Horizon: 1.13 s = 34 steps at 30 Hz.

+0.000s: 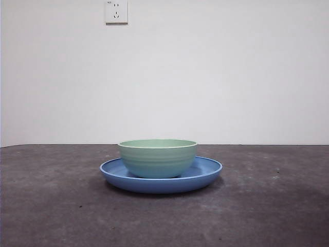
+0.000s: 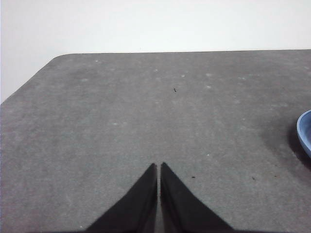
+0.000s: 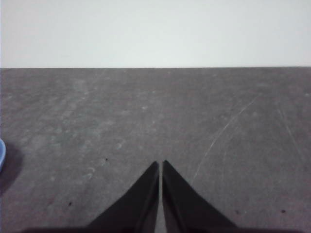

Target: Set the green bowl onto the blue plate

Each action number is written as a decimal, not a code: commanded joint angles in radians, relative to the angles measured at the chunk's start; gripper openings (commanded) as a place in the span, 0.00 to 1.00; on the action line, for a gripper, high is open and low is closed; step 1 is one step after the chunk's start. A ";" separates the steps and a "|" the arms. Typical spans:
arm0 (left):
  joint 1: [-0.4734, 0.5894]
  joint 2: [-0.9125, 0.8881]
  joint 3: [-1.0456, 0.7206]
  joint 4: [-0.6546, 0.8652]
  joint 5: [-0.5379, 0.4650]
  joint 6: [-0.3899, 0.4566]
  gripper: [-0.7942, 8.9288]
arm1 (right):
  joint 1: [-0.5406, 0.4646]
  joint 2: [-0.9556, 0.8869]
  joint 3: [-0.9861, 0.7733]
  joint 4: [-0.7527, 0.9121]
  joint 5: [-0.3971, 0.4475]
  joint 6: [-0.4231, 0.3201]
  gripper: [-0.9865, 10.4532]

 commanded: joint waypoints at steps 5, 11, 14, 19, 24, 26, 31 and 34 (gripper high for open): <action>0.002 -0.002 -0.021 -0.005 0.001 -0.003 0.09 | -0.002 -0.003 -0.020 -0.035 0.004 0.032 0.09; 0.002 -0.002 -0.021 -0.005 0.001 -0.003 0.09 | -0.002 -0.003 -0.020 -0.058 0.003 0.042 0.09; 0.002 -0.002 -0.021 -0.005 0.001 -0.003 0.09 | -0.002 -0.003 -0.019 -0.050 0.003 0.042 0.09; 0.002 -0.002 -0.021 -0.005 0.001 -0.003 0.09 | -0.002 -0.003 -0.019 -0.042 0.003 0.042 0.09; 0.002 -0.002 -0.021 -0.005 0.001 -0.003 0.09 | -0.002 -0.003 -0.019 -0.042 0.003 0.042 0.09; 0.002 -0.002 -0.021 -0.005 0.001 -0.003 0.09 | -0.002 -0.003 -0.019 -0.042 0.003 0.042 0.09; 0.002 -0.002 -0.021 -0.005 0.001 -0.003 0.09 | -0.002 -0.003 -0.019 -0.042 0.003 0.042 0.09; 0.002 -0.002 -0.021 -0.005 0.001 -0.003 0.09 | -0.002 -0.003 -0.019 -0.042 0.003 0.042 0.09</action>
